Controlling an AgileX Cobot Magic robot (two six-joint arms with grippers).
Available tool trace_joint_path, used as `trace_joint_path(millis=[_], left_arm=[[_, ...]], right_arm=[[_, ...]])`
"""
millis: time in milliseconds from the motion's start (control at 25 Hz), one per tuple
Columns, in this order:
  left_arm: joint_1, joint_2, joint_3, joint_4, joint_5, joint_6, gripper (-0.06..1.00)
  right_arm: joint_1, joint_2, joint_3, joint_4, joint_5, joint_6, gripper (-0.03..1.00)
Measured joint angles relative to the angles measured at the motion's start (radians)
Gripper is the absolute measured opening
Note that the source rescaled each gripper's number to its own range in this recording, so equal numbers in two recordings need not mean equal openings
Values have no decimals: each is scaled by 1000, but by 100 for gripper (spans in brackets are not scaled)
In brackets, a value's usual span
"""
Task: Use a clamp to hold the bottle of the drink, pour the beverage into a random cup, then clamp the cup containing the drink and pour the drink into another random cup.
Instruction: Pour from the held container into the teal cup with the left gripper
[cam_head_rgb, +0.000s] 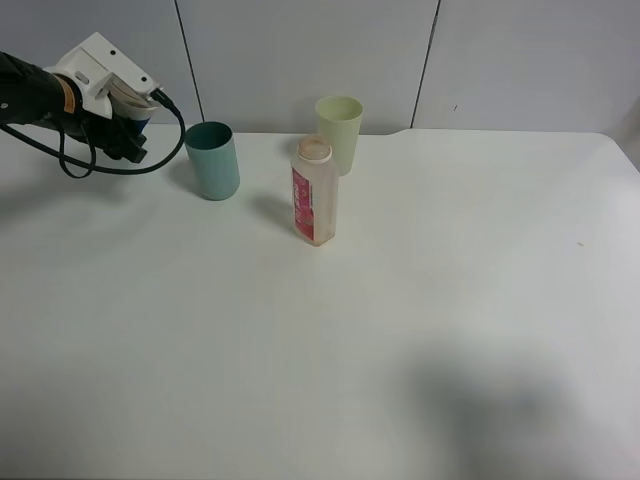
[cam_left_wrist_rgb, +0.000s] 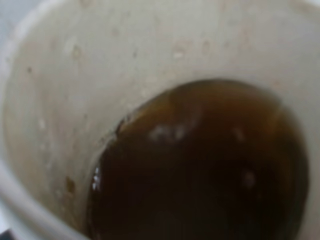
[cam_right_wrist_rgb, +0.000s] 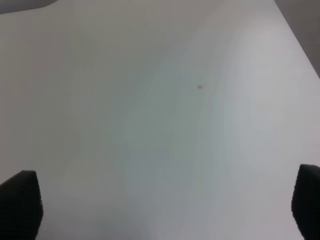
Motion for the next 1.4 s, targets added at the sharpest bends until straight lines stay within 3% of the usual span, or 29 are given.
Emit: trace_joint_path(millis=[720,1400], left_arm=[[-59,0,-19,124,31,7,0],[-69,0,-19,208,31,8,0]], right_arm=[[0,0,0,0,0,0,100],[0,0,0,0,0,0,100]])
